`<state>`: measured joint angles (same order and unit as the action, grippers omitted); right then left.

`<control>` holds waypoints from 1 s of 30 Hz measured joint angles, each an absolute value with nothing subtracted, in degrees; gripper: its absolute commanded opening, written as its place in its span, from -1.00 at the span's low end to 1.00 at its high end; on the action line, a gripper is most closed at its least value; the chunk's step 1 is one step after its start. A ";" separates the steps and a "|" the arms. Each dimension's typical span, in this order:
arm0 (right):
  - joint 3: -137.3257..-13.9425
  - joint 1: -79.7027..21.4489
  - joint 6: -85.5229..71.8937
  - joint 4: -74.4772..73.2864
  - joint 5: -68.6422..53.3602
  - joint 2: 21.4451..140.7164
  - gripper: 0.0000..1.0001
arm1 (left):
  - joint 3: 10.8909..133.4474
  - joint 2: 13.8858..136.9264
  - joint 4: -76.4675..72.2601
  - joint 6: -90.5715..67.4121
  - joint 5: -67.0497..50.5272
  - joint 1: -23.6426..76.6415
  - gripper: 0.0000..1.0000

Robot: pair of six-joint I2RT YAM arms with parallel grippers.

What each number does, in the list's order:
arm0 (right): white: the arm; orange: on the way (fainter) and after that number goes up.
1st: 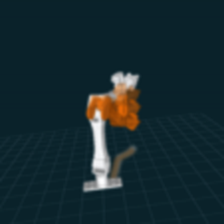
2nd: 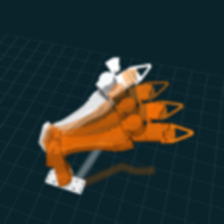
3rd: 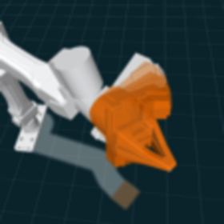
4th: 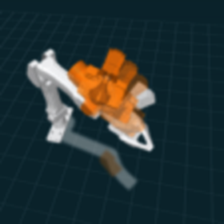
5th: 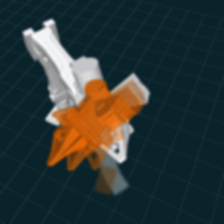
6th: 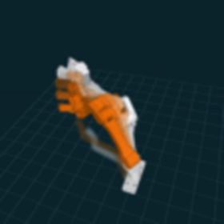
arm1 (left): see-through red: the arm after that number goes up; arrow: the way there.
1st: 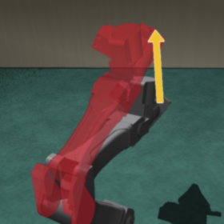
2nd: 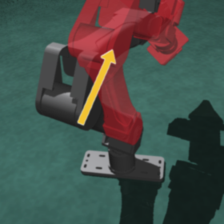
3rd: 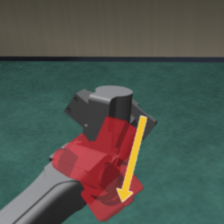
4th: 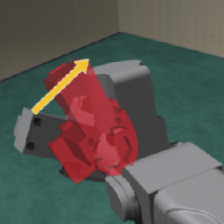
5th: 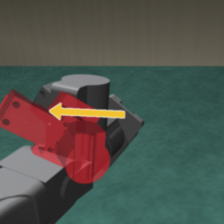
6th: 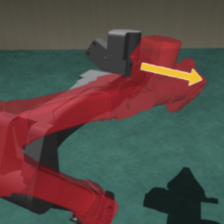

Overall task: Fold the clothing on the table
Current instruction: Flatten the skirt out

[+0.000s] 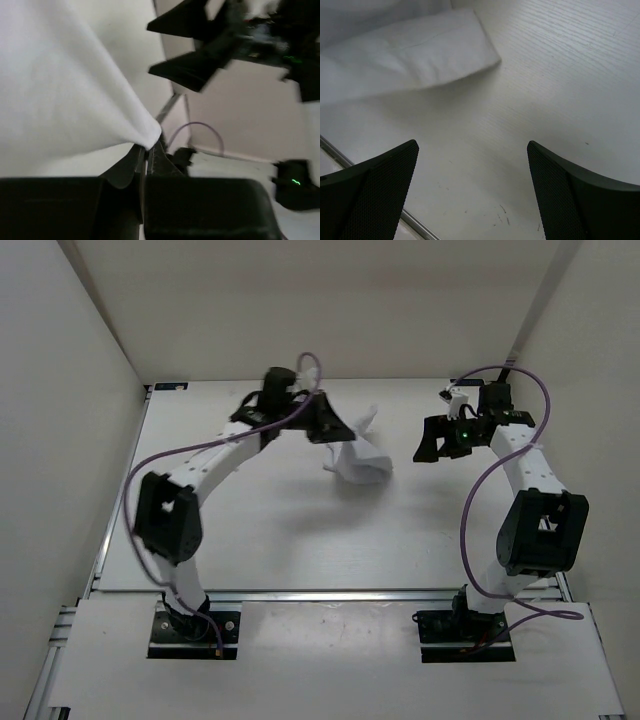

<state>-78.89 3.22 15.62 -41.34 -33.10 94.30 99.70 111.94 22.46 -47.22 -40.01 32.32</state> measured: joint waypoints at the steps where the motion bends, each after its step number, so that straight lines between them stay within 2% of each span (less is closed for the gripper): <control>1: -78.59 3.01 15.64 -41.36 -33.06 94.04 0.88 | 92.86 106.41 17.69 -49.76 -41.36 29.93 -1.00; 5: -77.25 2.55 15.73 -41.34 -32.80 93.38 0.87 | 67.20 82.94 2.63 -57.80 -44.18 11.27 -0.96; 6: -76.95 2.48 15.73 -41.30 -32.73 93.36 0.89 | 61.60 77.01 0.89 -58.72 -44.18 3.81 -0.71; 7: -76.69 2.39 15.68 -41.25 -32.69 93.36 0.90 | 57.12 72.14 0.30 -58.72 -43.79 -2.42 -0.07; 8: -76.40 2.13 15.70 -41.12 -32.58 93.36 0.91 | 53.54 68.20 0.43 -57.74 -43.22 -6.85 0.93; 10: -76.05 1.76 15.75 -40.97 -32.34 93.36 0.97 | 47.16 61.80 1.93 -56.16 -42.48 -9.28 0.97; 16: -76.03 -0.69 16.62 -40.86 -31.73 93.36 0.98 | 32.75 58.43 9.41 -53.25 -38.30 9.85 0.98; 19: -76.03 -2.00 16.97 -40.84 -31.62 93.36 0.98 | 32.10 59.00 14.76 -50.52 -34.68 10.96 0.97; 22: -76.03 -2.59 17.04 -40.82 -31.55 93.36 0.98 | 36.53 59.72 23.29 -45.52 -28.80 8.29 0.97; 27: -76.03 -2.85 16.99 -40.77 -31.42 93.36 0.98 | 55.11 64.01 36.60 -37.93 -6.13 9.80 0.98; 30: -76.03 -3.33 16.95 -40.64 -31.40 93.36 0.97 | 60.53 66.26 38.81 -36.51 3.77 10.37 0.97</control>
<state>-76.03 -3.33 16.95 -40.64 -31.40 93.36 60.53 66.26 38.81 -36.51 3.77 10.37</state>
